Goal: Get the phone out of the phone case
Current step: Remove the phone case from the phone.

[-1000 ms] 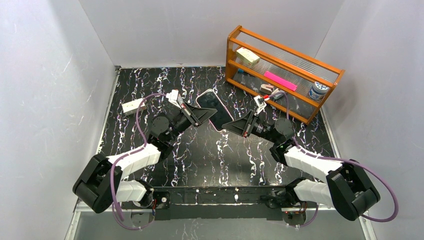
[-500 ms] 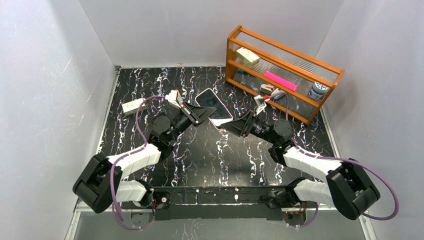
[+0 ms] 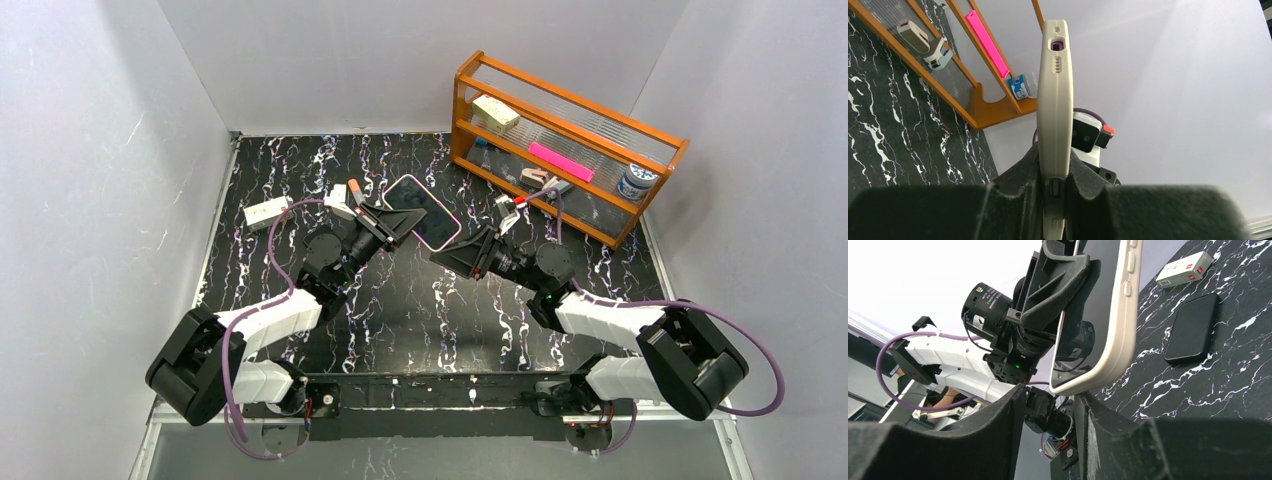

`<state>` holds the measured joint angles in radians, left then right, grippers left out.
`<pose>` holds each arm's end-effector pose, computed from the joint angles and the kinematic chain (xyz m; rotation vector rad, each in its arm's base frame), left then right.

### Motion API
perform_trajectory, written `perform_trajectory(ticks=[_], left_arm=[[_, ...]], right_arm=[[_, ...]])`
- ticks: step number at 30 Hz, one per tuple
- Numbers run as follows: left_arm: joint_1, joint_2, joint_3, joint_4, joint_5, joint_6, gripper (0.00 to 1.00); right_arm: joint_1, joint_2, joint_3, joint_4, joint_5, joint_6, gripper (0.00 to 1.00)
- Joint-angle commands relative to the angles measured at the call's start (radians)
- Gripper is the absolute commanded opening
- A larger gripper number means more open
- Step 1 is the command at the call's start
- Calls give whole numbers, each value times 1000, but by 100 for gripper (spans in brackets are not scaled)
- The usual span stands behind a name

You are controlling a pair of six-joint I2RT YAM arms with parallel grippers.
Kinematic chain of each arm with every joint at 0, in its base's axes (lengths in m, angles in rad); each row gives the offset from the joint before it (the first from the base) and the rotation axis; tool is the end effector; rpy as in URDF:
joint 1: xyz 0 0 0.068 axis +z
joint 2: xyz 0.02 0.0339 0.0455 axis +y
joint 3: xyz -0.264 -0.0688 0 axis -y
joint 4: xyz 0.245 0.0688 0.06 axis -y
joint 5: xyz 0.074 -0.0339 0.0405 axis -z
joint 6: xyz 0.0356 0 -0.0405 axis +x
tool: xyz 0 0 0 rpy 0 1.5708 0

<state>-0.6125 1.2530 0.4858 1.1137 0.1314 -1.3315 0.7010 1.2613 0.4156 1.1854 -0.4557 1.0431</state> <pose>0.2087 -0.1523 0.2745 -0.3780 1.3869 -1.7368 0.1786 0.1712 0.2567 -0.2164 1.4735 1.7432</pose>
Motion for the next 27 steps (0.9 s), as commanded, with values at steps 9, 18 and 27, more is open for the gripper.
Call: perform_trajectory(ticks=[9, 18, 27], left_arm=[[-9, -23, -1, 75, -32, -45, 0], [-9, -8, -5, 74, -1, -116, 0], [-7, 17, 21, 43, 70, -199, 0]], right_arm=[[9, 23, 37, 118, 85, -16, 44], [9, 73, 24, 180, 97, -74, 18], [7, 7, 42, -2, 42, -495, 1]])
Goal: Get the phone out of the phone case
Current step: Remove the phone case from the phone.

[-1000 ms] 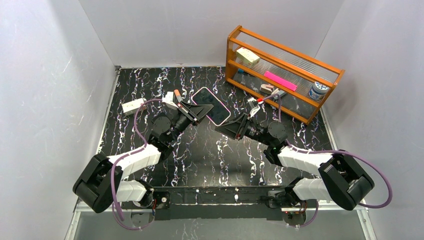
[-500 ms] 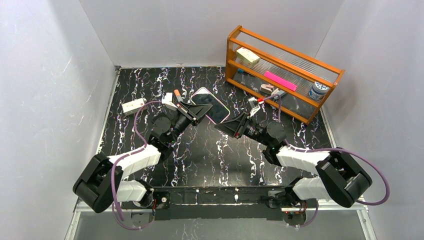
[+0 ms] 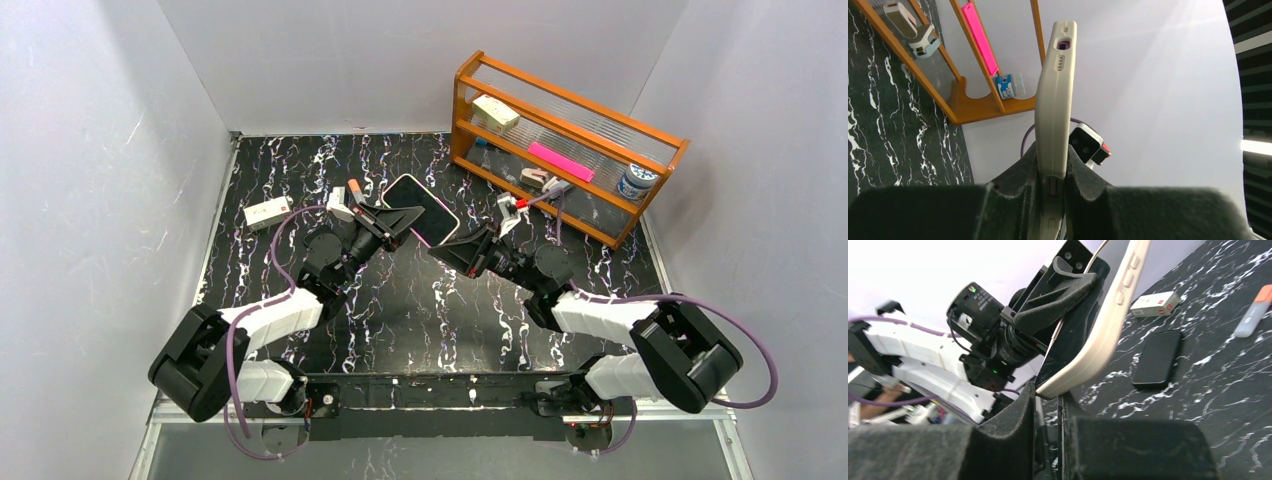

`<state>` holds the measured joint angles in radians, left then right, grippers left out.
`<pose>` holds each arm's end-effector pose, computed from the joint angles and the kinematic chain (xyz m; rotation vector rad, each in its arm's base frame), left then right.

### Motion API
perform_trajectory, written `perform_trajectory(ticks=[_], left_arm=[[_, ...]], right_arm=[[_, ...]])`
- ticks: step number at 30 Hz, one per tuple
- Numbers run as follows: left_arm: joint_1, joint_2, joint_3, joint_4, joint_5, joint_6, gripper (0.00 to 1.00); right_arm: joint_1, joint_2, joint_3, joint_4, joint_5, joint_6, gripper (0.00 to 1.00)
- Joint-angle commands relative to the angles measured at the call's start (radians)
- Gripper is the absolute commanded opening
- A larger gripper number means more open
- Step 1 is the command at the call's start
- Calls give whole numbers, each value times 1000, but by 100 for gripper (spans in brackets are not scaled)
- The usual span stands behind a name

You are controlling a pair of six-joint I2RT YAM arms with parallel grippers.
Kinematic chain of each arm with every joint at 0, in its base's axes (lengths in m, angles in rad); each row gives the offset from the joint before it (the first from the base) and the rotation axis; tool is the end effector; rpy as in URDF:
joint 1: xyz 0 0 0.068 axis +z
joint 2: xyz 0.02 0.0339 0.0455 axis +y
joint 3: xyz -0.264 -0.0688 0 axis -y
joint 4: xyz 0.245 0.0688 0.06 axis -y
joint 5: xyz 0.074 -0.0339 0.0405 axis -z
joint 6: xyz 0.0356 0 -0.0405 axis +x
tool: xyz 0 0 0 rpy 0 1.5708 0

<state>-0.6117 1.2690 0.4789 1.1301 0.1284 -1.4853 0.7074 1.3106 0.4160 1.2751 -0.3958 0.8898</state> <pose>0.2099 -0.1528 0.2702 -0.5024 1.3932 -1.8554 0.1822 0.1738 0.2548 -0.2725 1.3672 1.6013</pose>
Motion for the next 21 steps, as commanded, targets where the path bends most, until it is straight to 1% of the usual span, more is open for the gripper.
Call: perform_trajectory(ticks=[1, 4, 9, 14, 16, 17, 19, 21], left_arm=[[-8, 0, 31, 23, 79, -50, 0], [-5, -5, 35, 9, 89, -52, 0], [2, 0, 46, -9, 120, -45, 0], [28, 0, 59, -16, 174, -15, 0], [61, 0, 58, -19, 206, -5, 0], [100, 2, 62, -22, 231, 8, 0], [167, 10, 71, -34, 302, 27, 0], [232, 20, 86, -36, 398, 45, 0]], right_arm=[[0, -50, 53, -132, -26, -389, 1], [1, -68, 83, -220, -52, -497, 1], [-1, -71, 134, -345, -42, -605, 1], [-3, -60, 146, -370, 70, -642, 1], [-5, -61, 154, -386, 57, -642, 1], [-6, -68, 155, -404, 43, -640, 3], [-7, -85, 147, -436, 16, -632, 14], [-13, -111, 129, -477, -8, -629, 21]])
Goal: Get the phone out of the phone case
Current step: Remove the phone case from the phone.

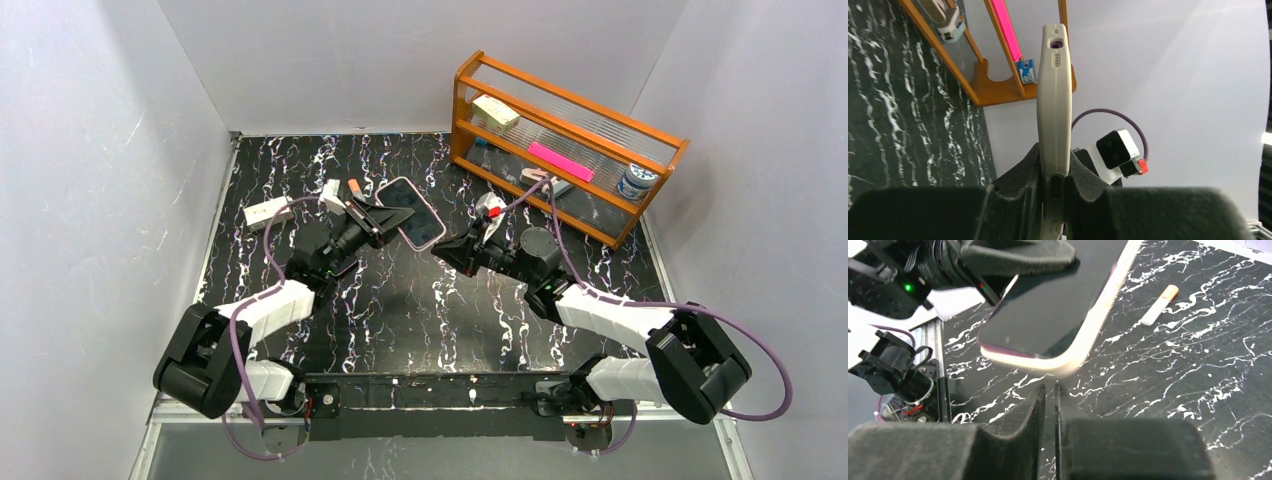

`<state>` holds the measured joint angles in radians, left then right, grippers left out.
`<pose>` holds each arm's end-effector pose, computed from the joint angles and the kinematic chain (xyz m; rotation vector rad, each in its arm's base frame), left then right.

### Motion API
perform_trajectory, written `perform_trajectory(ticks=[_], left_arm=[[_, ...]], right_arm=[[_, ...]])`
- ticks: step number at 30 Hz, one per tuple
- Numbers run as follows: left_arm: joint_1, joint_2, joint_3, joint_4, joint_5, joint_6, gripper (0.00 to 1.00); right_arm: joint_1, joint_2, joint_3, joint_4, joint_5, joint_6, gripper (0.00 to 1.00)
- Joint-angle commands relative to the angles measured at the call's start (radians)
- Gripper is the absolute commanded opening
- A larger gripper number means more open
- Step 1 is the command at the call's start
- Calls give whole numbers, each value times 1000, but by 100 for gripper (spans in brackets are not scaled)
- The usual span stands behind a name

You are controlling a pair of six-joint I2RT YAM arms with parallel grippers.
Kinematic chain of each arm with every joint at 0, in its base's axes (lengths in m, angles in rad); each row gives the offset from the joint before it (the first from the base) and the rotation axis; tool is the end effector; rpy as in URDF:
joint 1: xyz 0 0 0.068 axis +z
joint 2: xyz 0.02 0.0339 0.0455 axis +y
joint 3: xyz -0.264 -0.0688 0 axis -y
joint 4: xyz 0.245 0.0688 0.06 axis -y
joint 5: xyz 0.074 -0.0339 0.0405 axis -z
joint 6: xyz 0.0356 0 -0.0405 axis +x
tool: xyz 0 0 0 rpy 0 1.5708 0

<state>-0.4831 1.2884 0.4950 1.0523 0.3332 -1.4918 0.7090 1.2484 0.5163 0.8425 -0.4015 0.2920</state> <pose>0.2294 -0.1335 0.2621 -0.4557 1.5314 -1.8373 0.1919 0.1830 0.2565 -0.6569 1.4248 1.0932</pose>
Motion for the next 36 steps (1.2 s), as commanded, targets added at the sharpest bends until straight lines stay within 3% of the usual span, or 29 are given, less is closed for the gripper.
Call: perform_trajectory(ticks=[1, 6, 10, 19, 27, 36], left_arm=[[129, 6, 84, 38, 235, 66, 0], [197, 52, 174, 19, 459, 136, 0], [207, 78, 228, -15, 603, 194, 0], [206, 45, 268, -172, 704, 380, 0], [203, 26, 280, -229, 716, 443, 0], [174, 5, 287, -240, 728, 465, 0]], right_arm=[[-22, -61, 18, -61, -21, -25, 24], [-108, -107, -19, -99, -173, 41, 42], [-137, -118, -3, -126, -237, 52, 46], [-139, -10, 182, -258, -473, 20, 63], [-135, 59, 265, -268, -596, 45, 65], [-110, 130, 311, -269, -618, 44, 60]])
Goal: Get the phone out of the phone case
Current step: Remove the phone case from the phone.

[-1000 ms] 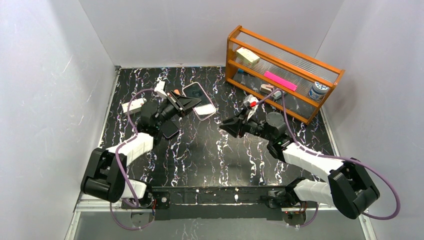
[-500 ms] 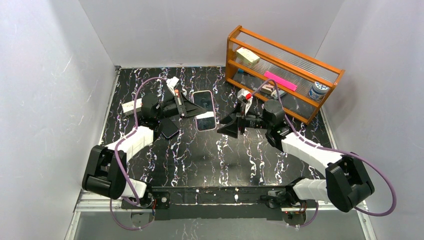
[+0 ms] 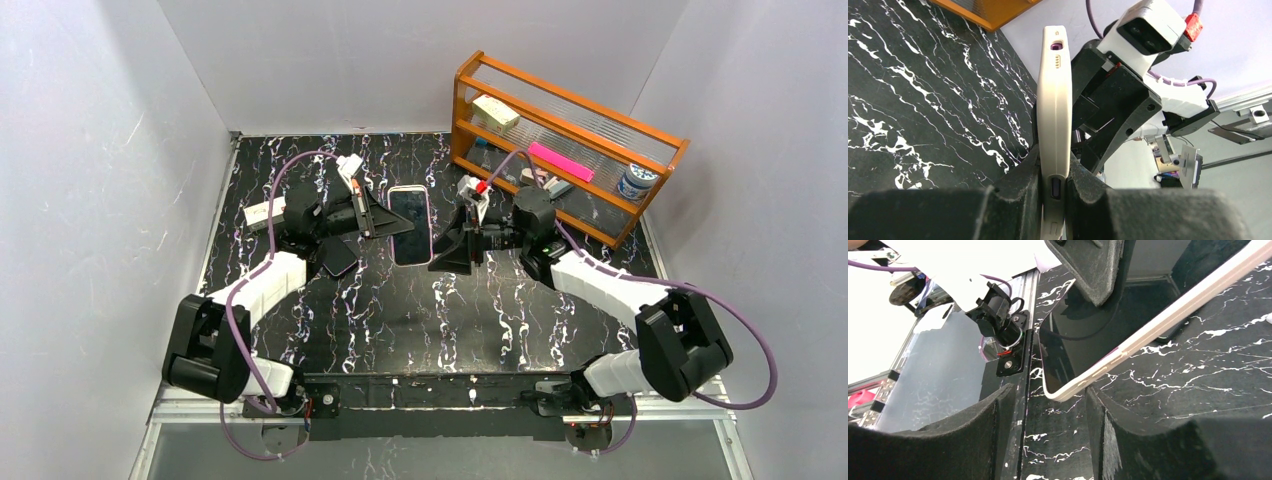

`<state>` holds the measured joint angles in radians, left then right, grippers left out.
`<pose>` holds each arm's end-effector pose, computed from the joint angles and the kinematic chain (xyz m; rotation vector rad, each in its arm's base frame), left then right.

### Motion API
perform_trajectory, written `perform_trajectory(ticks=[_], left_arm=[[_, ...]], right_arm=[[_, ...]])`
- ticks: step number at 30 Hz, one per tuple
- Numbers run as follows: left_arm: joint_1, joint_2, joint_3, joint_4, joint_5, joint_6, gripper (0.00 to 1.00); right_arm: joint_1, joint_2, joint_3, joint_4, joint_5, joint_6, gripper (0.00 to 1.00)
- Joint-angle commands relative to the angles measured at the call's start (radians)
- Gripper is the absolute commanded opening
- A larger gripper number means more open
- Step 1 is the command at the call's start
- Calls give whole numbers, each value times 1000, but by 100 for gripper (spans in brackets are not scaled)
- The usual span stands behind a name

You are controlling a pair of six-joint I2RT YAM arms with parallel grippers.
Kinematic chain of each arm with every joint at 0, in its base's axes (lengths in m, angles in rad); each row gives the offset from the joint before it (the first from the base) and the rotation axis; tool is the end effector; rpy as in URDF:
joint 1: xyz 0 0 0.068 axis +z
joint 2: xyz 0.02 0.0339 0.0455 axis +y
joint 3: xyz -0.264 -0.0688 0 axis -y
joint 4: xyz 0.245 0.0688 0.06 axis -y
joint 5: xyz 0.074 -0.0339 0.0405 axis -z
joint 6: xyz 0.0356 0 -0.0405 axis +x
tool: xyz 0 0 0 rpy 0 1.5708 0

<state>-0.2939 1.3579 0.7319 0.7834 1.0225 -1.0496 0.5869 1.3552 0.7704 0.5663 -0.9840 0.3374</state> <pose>0.2681 -0.1129 0.2911 0.3596 1.7430 -1.7373 0.2289 0.1878 0.2844 -1.0275 1.4730 1.4582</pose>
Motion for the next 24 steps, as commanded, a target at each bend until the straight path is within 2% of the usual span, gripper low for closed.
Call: perform_trajectory(ticks=[1, 4, 8, 15, 18, 19, 24], left_arm=[[-17, -67, 50, 27, 39, 23, 0], [-18, -72, 53, 24, 36, 22, 0], [-24, -72, 62, 21, 40, 15, 0], [-32, -79, 62, 14, 46, -1, 0], [-32, -79, 65, 11, 50, -27, 0], [-33, -75, 68, 9, 51, -47, 0], [-33, -68, 74, -5, 48, -85, 0]], right_arm=[[12, 29, 60, 9, -39, -2, 60], [16, 39, 65, 13, -55, -4, 58], [16, 49, 69, 9, -73, -15, 46], [16, 77, 89, 8, -107, -35, 21], [16, 81, 102, -41, -110, -96, 4], [18, 81, 106, -61, -110, -120, 1], [21, 73, 127, -146, -98, -263, 1]])
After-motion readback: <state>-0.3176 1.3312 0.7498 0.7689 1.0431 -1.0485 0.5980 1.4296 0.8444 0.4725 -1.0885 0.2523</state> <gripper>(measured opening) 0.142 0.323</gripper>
